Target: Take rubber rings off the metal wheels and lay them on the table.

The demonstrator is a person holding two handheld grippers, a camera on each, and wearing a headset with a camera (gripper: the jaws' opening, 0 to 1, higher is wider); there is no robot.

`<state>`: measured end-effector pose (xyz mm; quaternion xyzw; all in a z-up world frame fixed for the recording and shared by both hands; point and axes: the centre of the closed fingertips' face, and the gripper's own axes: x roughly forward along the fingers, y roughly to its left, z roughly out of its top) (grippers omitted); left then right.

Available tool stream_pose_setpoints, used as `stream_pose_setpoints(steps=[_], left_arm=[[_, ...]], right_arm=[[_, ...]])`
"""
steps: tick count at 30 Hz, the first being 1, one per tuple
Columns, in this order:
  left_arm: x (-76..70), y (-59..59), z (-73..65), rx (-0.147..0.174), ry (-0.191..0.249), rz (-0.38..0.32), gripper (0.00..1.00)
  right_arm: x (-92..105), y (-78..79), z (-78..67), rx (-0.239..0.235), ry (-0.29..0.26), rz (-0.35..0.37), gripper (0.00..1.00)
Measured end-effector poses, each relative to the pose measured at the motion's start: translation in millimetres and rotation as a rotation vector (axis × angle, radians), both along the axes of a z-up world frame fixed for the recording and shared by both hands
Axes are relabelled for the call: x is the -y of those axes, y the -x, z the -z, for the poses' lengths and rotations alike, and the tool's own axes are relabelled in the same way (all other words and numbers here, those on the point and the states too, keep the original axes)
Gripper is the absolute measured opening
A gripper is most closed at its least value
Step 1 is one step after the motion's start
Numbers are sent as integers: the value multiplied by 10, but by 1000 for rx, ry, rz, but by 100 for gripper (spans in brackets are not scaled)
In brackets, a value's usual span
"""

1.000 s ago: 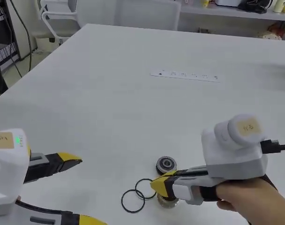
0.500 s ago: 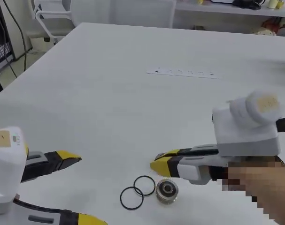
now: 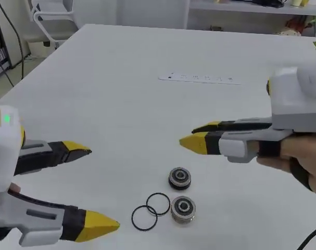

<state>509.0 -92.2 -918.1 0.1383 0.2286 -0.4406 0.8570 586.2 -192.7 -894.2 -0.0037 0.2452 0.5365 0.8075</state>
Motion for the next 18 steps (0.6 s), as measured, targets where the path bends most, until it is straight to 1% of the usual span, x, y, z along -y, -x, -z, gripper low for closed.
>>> stream_pose_setpoints(steps=[2,4,5,8,9,11,12,14,15,16,18], left_arm=[[6,-46,-112,21,6,8,81],[17,-87,-209,42,14,13,81],[27,-114,-275,55,19,18,81],[30,-194,-413,85,23,23,81],[31,-233,-464,97,22,23,81],[41,-275,-526,111,22,29,80],[56,-306,-564,120,20,37,80],[91,-368,-614,136,17,49,79],[98,-382,-620,138,15,52,79],[140,-432,-644,149,11,63,78],[213,-507,-648,164,10,79,76]], right_arm=[[6,-62,-74,-7,-39,16,29],[30,-142,-124,1,-70,41,31],[47,-172,-127,-3,-77,53,31],[117,-260,-82,-11,-105,96,32],[127,-253,-63,-22,-118,97,32],[129,-201,-10,-57,-160,87,30],[140,-195,22,-59,-163,89,30],[167,-199,131,-67,-152,100,32],[186,-205,201,-75,-130,103,33],[203,-208,261,-76,-104,100,33],[239,-226,386,-68,-47,94,32]])
